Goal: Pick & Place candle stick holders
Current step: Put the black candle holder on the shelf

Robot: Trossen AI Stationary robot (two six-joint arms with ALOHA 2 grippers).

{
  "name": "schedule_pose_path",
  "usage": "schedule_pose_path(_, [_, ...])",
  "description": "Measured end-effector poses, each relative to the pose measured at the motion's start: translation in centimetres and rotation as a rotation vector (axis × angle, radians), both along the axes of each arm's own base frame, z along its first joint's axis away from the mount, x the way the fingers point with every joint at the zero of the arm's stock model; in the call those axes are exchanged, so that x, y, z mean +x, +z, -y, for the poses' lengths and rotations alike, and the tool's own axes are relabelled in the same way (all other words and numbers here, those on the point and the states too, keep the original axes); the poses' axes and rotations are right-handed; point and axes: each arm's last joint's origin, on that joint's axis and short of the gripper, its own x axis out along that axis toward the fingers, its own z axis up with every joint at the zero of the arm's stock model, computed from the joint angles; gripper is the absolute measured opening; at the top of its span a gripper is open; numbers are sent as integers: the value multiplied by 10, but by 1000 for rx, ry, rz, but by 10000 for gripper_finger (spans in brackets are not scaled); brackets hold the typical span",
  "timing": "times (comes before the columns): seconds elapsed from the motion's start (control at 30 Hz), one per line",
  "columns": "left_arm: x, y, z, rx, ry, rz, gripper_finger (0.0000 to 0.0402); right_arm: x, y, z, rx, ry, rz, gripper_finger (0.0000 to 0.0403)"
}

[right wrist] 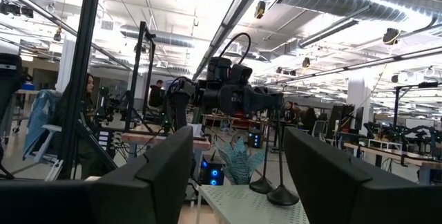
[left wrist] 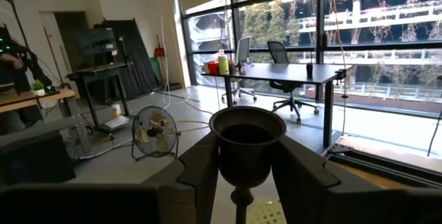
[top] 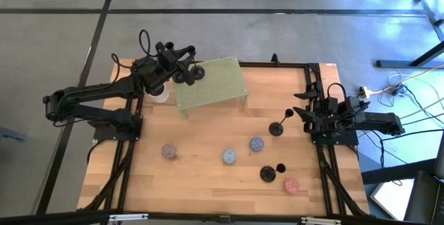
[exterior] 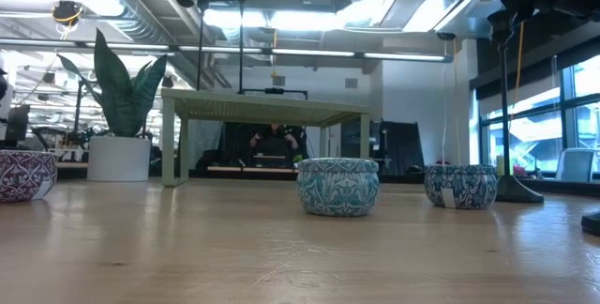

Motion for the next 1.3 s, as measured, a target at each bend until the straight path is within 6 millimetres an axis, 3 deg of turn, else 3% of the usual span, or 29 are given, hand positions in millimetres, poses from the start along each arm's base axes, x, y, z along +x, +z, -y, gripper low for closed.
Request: schedule_pose_path(1.3, [-2,4,-6,41,7,13,139,0,1,0,-11,-4,8,232])
